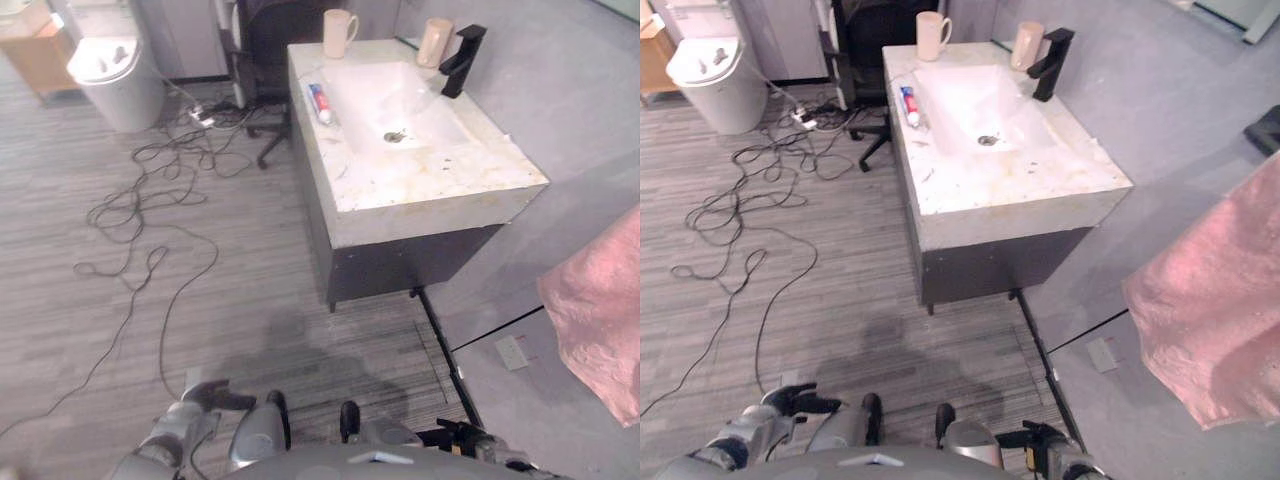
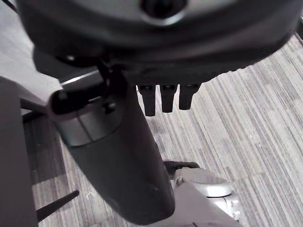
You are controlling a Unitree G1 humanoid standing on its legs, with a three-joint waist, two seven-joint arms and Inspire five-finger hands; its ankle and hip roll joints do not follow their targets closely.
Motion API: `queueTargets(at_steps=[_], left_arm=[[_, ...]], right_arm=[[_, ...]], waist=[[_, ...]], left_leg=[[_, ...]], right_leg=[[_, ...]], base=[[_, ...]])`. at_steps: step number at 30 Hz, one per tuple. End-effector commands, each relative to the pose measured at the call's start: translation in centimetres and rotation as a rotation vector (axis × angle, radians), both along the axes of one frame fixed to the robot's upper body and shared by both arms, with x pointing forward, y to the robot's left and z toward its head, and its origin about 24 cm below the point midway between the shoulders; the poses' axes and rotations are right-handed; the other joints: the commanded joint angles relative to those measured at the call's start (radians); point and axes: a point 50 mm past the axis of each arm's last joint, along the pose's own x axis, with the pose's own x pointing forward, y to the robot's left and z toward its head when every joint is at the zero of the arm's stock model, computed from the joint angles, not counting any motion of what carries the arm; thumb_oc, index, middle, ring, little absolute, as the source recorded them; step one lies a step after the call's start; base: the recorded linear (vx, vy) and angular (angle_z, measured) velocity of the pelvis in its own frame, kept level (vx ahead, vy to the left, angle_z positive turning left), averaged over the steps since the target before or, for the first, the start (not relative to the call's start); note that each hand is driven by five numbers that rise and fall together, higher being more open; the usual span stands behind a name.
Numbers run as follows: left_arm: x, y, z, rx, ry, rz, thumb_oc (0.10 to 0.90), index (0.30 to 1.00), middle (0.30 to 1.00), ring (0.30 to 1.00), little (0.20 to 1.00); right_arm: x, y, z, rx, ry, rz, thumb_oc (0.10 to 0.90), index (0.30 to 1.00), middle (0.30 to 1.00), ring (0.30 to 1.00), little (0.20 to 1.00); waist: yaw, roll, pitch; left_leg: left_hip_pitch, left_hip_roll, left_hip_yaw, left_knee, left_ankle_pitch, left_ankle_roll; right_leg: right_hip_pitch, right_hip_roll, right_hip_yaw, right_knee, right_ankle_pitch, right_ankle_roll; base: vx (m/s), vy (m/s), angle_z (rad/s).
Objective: Organize the bathroom.
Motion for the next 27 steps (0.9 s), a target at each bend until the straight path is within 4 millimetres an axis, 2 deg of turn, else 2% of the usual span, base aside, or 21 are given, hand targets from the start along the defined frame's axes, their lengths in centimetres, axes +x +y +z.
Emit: queueTargets(at_steps=[1, 2, 3, 4, 6, 7, 10, 11, 12, 14, 15, 17, 19, 20, 21, 23, 24, 25, 26, 27], left_arm=[[-0.4, 0.4, 0.1, 0.046, -0.009, -0.041, 0.8, 0.9, 0.9, 0.9, 0.9], [-0.6, 0.4, 0.0, 0.046, -0.004, -0.034, 0.8, 0.9, 0.9, 0.9, 0.9], [-1.2, 0.6, -0.2, 0.047, 0.008, 0.002, 0.8, 0.9, 0.9, 0.9, 0.9], [-2.0, 0.9, -0.4, 0.049, 0.018, 0.05, 0.8, 0.9, 0.9, 0.9, 0.9], [-2.2, 1.0, -0.4, 0.05, 0.018, 0.061, 0.8, 0.9, 0.9, 0.9, 0.9], [-2.7, 1.5, -0.4, 0.078, 0.012, 0.11, 0.8, 0.9, 0.9, 0.9, 0.9], [-2.1, 1.9, -0.1, 0.095, -0.005, 0.1, 0.8, 0.9, 0.9, 0.9, 0.9], [-2.1, 1.9, -0.1, 0.097, -0.008, 0.094, 0.8, 0.9, 0.9, 0.9, 0.9], [-1.9, 1.9, 0.0, 0.102, -0.017, 0.083, 0.8, 0.9, 0.9, 0.9, 0.9], [-1.3, 1.9, 0.2, 0.107, -0.029, 0.064, 0.8, 0.9, 0.9, 0.9, 0.9], [-0.8, 1.8, 0.3, 0.103, -0.038, 0.045, 0.8, 0.9, 0.9, 0.9, 0.9], [-0.1, 1.4, 0.5, 0.087, -0.049, 0.004, 0.8, 0.9, 0.9, 0.9, 0.9], [0.2, 1.1, 0.5, 0.071, -0.052, -0.008, 0.8, 0.9, 0.9, 0.9, 0.9], [0.1, 1.0, 0.4, 0.07, -0.05, -0.022, 0.8, 0.9, 0.9, 0.9, 0.9], [-0.1, 0.8, 0.3, 0.068, -0.044, -0.034, 0.8, 0.9, 0.9, 0.9, 0.9], [-0.5, 0.8, 0.1, 0.075, -0.036, -0.041, 0.8, 0.9, 0.9, 0.9, 0.9], [-0.8, 0.8, 0.1, 0.079, -0.028, -0.046, 0.8, 0.9, 0.9, 0.9, 0.9], [-0.9, 0.9, 0.0, 0.077, -0.025, -0.041, 0.8, 0.9, 0.9, 0.9, 0.9], [-1.0, 0.9, 0.0, 0.075, -0.023, -0.038, 0.8, 0.9, 0.9, 0.9, 0.9], [-1.0, 1.0, 0.0, 0.078, -0.021, -0.052, 0.8, 0.9, 0.9, 0.9, 0.9]], right_arm=[[0.9, -2.2, 0.9, -0.033, -0.063, -0.059, 0.8, 0.9, 0.9, 0.9, 0.9], [0.8, -2.2, 0.9, -0.032, -0.064, -0.064, 0.8, 0.9, 0.9, 0.9, 0.9], [0.6, -2.0, 0.8, -0.025, -0.064, -0.086, 0.8, 0.9, 0.9, 0.9, 0.9], [0.4, -2.0, 0.7, -0.023, -0.058, -0.082, 0.8, 0.9, 0.9, 0.9, 0.9], [0.3, -2.0, 0.7, -0.023, -0.056, -0.077, 0.8, 0.9, 0.9, 0.9, 0.9], [0.3, -2.1, 0.7, -0.028, -0.043, -0.056, 0.8, 0.9, 0.9, 0.9, 0.9], [0.9, -2.2, 0.9, -0.05, -0.042, -0.059, 0.8, 0.9, 0.9, 0.9, 0.9], [1.0, -2.2, 0.9, -0.053, -0.042, -0.059, 0.8, 0.9, 0.9, 0.9, 0.9], [1.3, -2.3, 1.0, -0.065, -0.046, -0.063, 0.8, 0.9, 0.9, 0.9, 0.9], [1.5, -2.4, 1.1, -0.082, -0.051, -0.083, 0.8, 0.9, 0.9, 0.9, 0.9], [1.5, -2.7, 1.2, -0.094, -0.056, -0.097, 0.8, 0.9, 0.9, 0.9, 0.9], [1.6, -2.8, 1.3, -0.11, -0.062, -0.114, 0.8, 0.9, 0.9, 0.9, 0.9], [1.7, -2.7, 1.3, -0.096, -0.083, -0.133, 0.8, 0.9, 0.9, 0.9, 0.9], [1.7, -2.6, 1.2, -0.097, -0.089, -0.125, 0.8, 0.9, 0.9, 0.9, 0.9], [1.6, -2.4, 1.2, -0.105, -0.093, -0.081, 0.8, 0.9, 0.9, 0.9, 0.9], [1.2, -2.3, 1.0, -0.102, -0.086, -0.058, 0.8, 0.9, 0.9, 0.9, 0.9], [1.0, -2.2, 1.0, -0.096, -0.08, -0.04, 0.8, 0.9, 0.9, 0.9, 0.9], [0.9, -2.2, 0.9, -0.094, -0.078, -0.028, 0.8, 0.9, 0.9, 0.9, 0.9], [0.9, -2.1, 0.9, -0.092, -0.072, -0.014, 0.8, 0.9, 0.9, 0.9, 0.9], [1.0, -1.9, 0.8, -0.086, -0.064, -0.016, 0.8, 0.9, 0.9, 0.9, 0.9]], waist=[[-0.017, 0.032, 0.03], [-0.019, 0.036, 0.03], [-0.018, 0.052, 0.03], [-0.011, 0.061, 0.027], [-0.01, 0.06, 0.027], [-0.005, 0.059, 0.015], [-0.009, 0.059, -0.001], [-0.01, 0.06, -0.002], [-0.017, 0.062, -0.007], [-0.032, 0.067, -0.013], [-0.045, 0.077, -0.014], [-0.062, 0.101, -0.018], [-0.072, 0.114, -0.023], [-0.074, 0.118, -0.025], [-0.079, 0.127, -0.03], [-0.085, 0.136, -0.032], [-0.091, 0.143, -0.031], [-0.092, 0.146, -0.032], [-0.095, 0.15, -0.034], [-0.1, 0.148, -0.039]], left_leg=[[0.016, -0.024, 0.093, -0.002, -0.112, 0.08], [0.025, -0.017, 0.096, -0.036, -0.103, 0.078], [0.048, 0.004, 0.072, -0.163, -0.047, 0.061], [0.062, 0.045, 0.014, -0.261, 0.006, 0.04], [0.067, 0.052, 0.005, -0.277, 0.014, 0.036], [0.092, 0.129, -0.05, -0.323, 0.038, 0.021], [0.121, 0.175, -0.077, -0.237, 0.013, 0.022], [0.122, 0.176, -0.08, -0.227, 0.009, 0.022], [0.128, 0.174, -0.078, -0.17, -0.012, 0.029], [0.147, 0.166, -0.059, -0.137, -0.053, 0.039], [0.163, 0.149, -0.036, -0.142, -0.087, 0.046], [0.188, 0.13, -0.012, -0.191, -0.089, 0.044], [0.215, 0.099, -0.005, -0.266, -0.079, 0.052], [0.228, 0.086, -0.002, -0.298, -0.075, 0.057], [0.252, 0.058, 0.002, -0.365, -0.062, 0.07], [0.266, 0.035, 0.006, -0.406, -0.059, 0.083], [0.273, 0.026, 0.01, -0.42, -0.06, 0.089], [0.275, 0.021, 0.015, -0.429, -0.059, 0.091], [0.277, 0.019, 0.017, -0.434, -0.059, 0.093], [0.277, 0.011, 0.021, -0.442, -0.056, 0.097]], right_leg=[[-0.016, 0.056, 0.023, 0.162, -0.14, 0.066], [-0.011, 0.06, 0.024, 0.163, -0.145, 0.067], [0.007, 0.079, 0.043, 0.167, -0.162, 0.07], [0.029, 0.086, 0.068, 0.158, -0.174, 0.073], [0.034, 0.084, 0.072, 0.157, -0.176, 0.074], [0.057, 0.061, 0.098, 0.163, -0.194, 0.08], [0.04, 0.013, 0.094, 0.209, -0.207, 0.089], [0.037, 0.008, 0.094, 0.215, -0.208, 0.089], [0.017, -0.017, 0.09, 0.245, -0.209, 0.095], [-0.011, -0.046, 0.083, 0.28, -0.208, 0.106], [-0.029, -0.065, 0.08, 0.302, -0.211, 0.121], [-0.05, -0.096, 0.07, 0.329, -0.211, 0.152], [-0.084, -0.141, 0.085, 0.367, -0.132, 0.186], [-0.102, -0.16, 0.09, 0.39, -0.088, 0.191], [-0.142, -0.193, 0.101, 0.446, -0.001, 0.193], [-0.198, -0.219, 0.121, 0.521, 0.071, 0.191], [-0.225, -0.227, 0.134, 0.547, 0.099, 0.185], [-0.236, -0.225, 0.144, 0.545, 0.1, 0.181], [-0.239, -0.215, 0.152, 0.533, 0.098, 0.178], [-0.23, -0.181, 0.153, 0.466, 0.085, 0.18]], base=[[0.12, 0.107, 0.3], [0.22, 0.162, 0.26], [0.3, 0.188, 0.09], [0.27, 0.162, 0.03], [0.23, 0.142, 0.17], [0.36, 0.272, 0.04], [0.24, 0.302, -0.51], [0.16, 0.429, -0.47], [0.12, 0.46, -0.45], [0.12, 0.541, -0.36], [0.13, 0.598, -0.24], [0.13, 0.637, -0.06], [0.12, 0.532, 0.27], [0.15, 0.527, 0.21], [0.13, 0.454, 0.08], [0.12, 0.433, -0.08], [0.11, 0.378, -0.26], [0.1, 0.267, -0.21], [0.14, 0.244, -0.14], [0.14, 0.185, 0.04]])
